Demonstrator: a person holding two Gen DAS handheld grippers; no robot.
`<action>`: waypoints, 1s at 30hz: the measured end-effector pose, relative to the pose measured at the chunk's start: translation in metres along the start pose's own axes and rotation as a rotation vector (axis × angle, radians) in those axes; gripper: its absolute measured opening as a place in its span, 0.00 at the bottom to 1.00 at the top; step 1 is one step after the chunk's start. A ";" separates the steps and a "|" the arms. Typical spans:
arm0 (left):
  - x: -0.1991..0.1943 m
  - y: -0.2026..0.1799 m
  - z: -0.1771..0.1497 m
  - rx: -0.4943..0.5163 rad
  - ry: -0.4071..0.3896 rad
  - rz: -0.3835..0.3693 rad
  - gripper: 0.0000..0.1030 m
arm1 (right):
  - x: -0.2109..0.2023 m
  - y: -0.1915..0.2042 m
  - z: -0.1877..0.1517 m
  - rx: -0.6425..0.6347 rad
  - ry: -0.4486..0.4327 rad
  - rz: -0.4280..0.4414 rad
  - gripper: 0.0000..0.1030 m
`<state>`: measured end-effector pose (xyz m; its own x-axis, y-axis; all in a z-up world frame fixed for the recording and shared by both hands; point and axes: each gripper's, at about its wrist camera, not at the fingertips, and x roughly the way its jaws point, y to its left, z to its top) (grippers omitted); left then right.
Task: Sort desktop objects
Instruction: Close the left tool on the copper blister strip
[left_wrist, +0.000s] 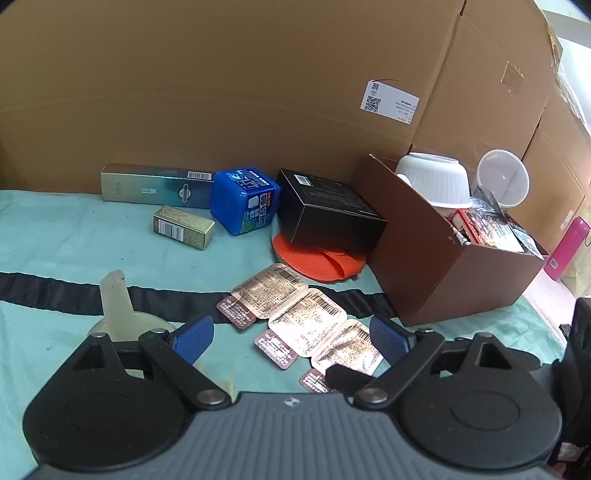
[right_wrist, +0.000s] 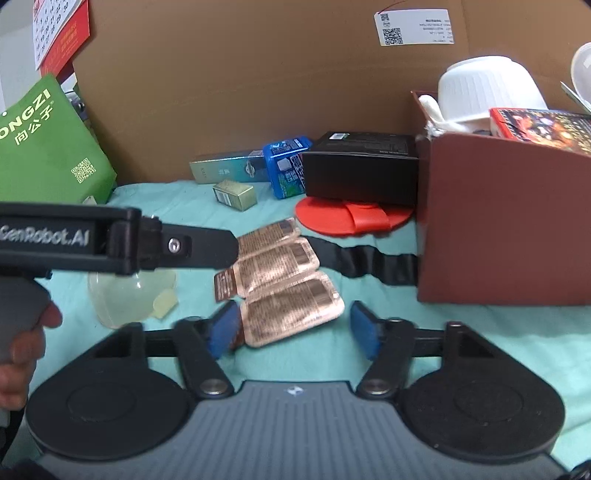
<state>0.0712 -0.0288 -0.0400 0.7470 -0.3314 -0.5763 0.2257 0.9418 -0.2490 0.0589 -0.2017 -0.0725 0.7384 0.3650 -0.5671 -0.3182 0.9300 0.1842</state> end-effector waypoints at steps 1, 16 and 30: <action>0.000 0.000 0.000 -0.001 0.003 -0.003 0.91 | 0.000 0.000 0.001 -0.003 -0.003 -0.008 0.41; 0.027 -0.042 -0.007 0.014 0.114 -0.089 0.92 | -0.056 -0.060 -0.007 0.007 0.005 -0.088 0.05; 0.091 -0.041 0.022 0.047 0.162 -0.030 0.92 | -0.074 -0.084 -0.021 0.162 0.027 -0.001 0.42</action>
<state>0.1440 -0.0965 -0.0648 0.6296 -0.3608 -0.6881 0.2786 0.9316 -0.2335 0.0190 -0.3078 -0.0630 0.7217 0.3652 -0.5880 -0.2163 0.9259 0.3096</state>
